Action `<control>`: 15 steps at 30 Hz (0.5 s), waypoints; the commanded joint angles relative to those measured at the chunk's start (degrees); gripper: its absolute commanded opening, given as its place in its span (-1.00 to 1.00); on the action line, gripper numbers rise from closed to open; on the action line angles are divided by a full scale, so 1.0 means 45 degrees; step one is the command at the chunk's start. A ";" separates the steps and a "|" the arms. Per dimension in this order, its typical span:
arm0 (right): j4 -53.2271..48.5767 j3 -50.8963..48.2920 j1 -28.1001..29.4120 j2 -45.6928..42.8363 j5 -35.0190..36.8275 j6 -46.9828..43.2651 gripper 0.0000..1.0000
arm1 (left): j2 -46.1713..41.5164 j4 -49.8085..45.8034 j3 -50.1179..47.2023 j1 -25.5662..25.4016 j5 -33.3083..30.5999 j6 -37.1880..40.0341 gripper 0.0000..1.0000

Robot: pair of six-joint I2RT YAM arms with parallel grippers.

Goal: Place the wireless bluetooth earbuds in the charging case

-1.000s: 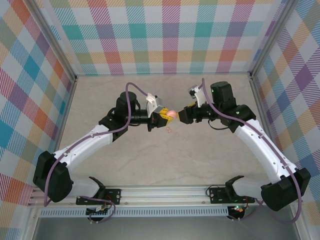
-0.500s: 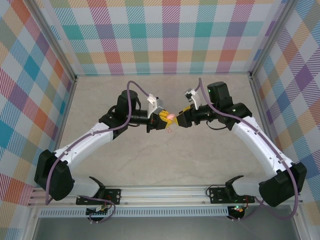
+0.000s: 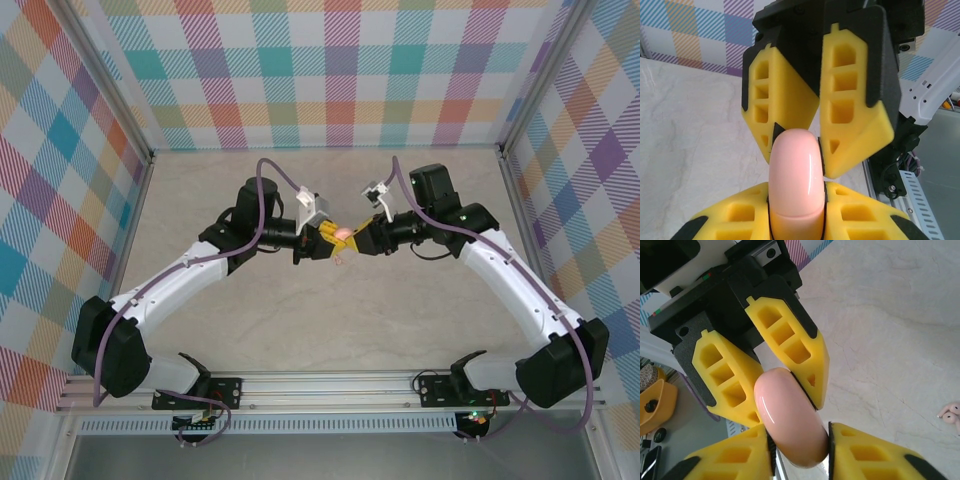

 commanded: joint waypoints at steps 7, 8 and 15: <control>0.2039 -0.0508 0.0088 -0.1067 -0.0332 0.0848 -0.59 | -0.0049 0.1195 0.0153 -0.0024 0.0253 -0.0926 -0.55; 0.2071 -0.0499 0.0078 -0.1087 -0.0442 0.0862 -0.59 | -0.0094 0.1447 0.0068 -0.0033 0.0307 -0.1119 -0.53; 0.2376 -0.0555 0.0092 -0.1136 -0.0709 0.1136 -0.61 | -0.0095 0.2517 -0.0168 -0.0042 0.0462 -0.2136 -0.36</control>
